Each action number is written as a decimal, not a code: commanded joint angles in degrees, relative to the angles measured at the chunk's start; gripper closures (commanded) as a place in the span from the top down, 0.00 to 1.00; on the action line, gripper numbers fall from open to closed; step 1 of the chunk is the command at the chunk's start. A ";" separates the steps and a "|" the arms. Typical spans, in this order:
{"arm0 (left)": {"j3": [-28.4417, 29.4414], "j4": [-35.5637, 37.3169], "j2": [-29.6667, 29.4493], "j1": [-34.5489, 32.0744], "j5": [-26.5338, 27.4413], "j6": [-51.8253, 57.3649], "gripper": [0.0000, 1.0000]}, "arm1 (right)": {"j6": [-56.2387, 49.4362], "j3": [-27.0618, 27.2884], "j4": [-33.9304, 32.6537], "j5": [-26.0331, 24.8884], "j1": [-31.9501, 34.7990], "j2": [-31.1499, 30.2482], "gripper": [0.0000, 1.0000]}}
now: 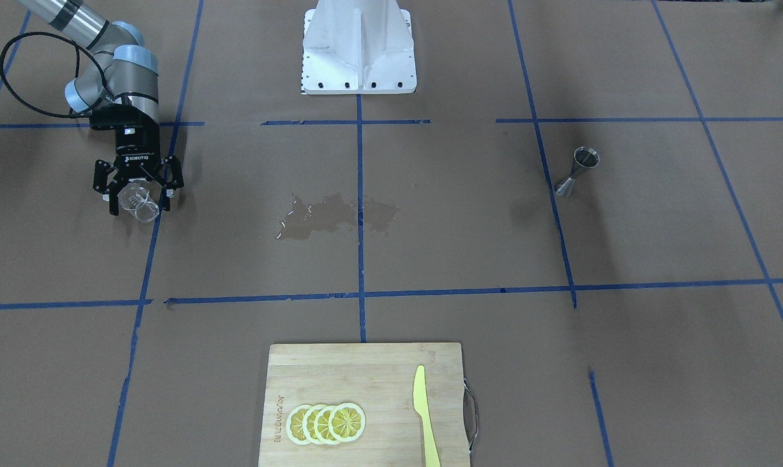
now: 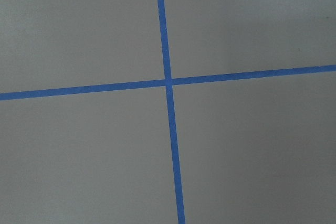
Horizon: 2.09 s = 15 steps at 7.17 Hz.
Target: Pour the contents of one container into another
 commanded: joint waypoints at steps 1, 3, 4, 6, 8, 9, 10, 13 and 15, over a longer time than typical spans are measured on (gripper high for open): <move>0.04 0.00 -0.03 0.00 0.00 0.00 1.00 | -1.26 1.87 0.01 0.00 0.69 -0.01 1.00; -0.05 0.08 -0.03 0.00 0.00 0.00 1.00 | -4.86 5.29 0.01 0.17 0.86 -3.41 1.00; -0.05 0.00 0.06 -0.09 0.00 0.00 1.00 | -6.35 9.14 -0.08 0.61 0.86 -6.04 1.00; -0.13 0.08 0.06 -0.09 0.00 0.00 1.00 | -8.38 12.43 -0.43 10.73 6.79 -7.04 1.00; -0.13 0.00 0.14 -0.09 0.00 0.00 1.00 | -13.20 12.35 -0.78 31.60 21.78 -7.13 1.00; -0.13 0.00 0.06 -0.09 0.00 0.09 1.00 | -15.92 12.35 -4.35 46.26 31.96 -7.13 1.00; -0.13 0.00 0.06 -0.09 0.00 0.18 1.00 | -21.26 11.74 -7.60 59.54 41.11 -6.95 1.00; 0.13 -0.18 0.06 -0.09 0.00 0.27 1.00 | -41.95 11.03 -23.21 95.17 67.48 -6.60 1.00; 0.39 -0.70 -0.03 0.00 0.09 0.35 1.00 | -60.43 11.90 -47.42 112.09 82.19 -4.50 1.00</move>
